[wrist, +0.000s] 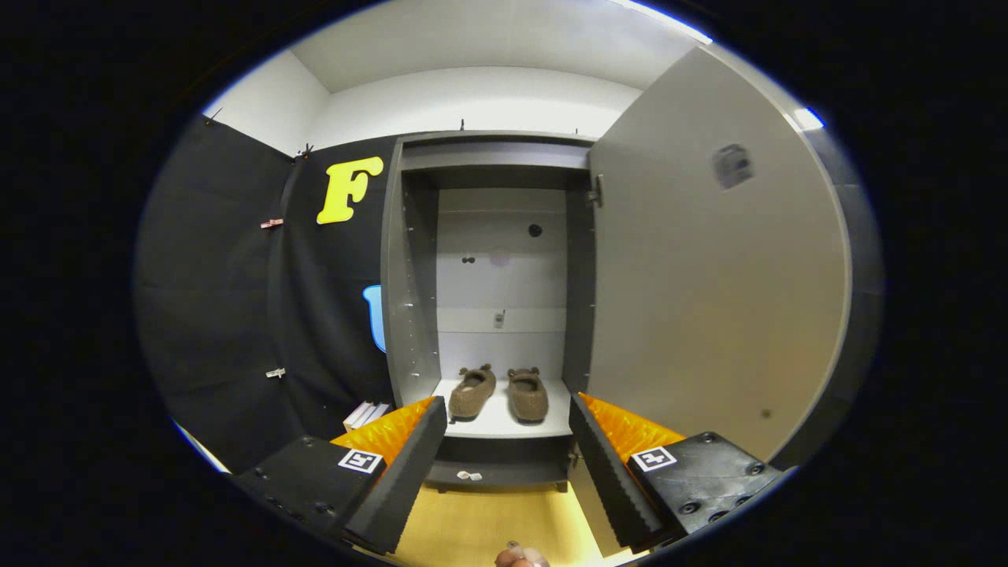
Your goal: Open the shoe cabinet door, grab the shoes and put them into the shoe cabinet, then close the shoe cabinet door.
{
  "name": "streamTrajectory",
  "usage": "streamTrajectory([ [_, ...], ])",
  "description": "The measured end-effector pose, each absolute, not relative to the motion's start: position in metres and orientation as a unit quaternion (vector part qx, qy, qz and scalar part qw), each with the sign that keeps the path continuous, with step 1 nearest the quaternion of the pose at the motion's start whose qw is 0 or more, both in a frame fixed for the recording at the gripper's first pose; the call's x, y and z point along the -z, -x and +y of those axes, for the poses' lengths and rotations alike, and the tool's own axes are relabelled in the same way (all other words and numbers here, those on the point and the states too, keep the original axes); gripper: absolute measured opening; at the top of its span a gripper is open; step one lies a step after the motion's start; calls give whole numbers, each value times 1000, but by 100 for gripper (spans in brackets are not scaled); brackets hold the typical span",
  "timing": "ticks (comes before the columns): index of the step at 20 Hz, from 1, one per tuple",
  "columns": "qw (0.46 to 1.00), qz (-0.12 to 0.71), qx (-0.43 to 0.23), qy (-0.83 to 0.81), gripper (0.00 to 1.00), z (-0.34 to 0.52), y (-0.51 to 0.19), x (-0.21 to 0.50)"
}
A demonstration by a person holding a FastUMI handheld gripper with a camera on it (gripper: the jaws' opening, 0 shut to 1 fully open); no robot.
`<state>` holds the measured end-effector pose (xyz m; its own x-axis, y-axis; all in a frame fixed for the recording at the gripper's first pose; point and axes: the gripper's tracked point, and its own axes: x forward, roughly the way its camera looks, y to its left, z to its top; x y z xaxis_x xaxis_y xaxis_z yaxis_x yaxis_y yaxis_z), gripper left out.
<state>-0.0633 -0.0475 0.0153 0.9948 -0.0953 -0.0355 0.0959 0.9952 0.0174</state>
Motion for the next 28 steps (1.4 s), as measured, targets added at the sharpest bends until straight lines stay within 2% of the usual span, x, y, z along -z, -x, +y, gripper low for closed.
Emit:
streamTrajectory([
  [6,983,-7,181,8,98,-160,159,-25],
  [10,976,-4,217,0,98,-231,178,-24],
  [17,992,22,120,-30,98,-278,134,-3],
  [19,995,39,78,-40,99,-269,122,7],
  [23,997,43,45,-54,99,-260,112,9],
  [28,998,39,2,-41,99,-201,101,13],
])
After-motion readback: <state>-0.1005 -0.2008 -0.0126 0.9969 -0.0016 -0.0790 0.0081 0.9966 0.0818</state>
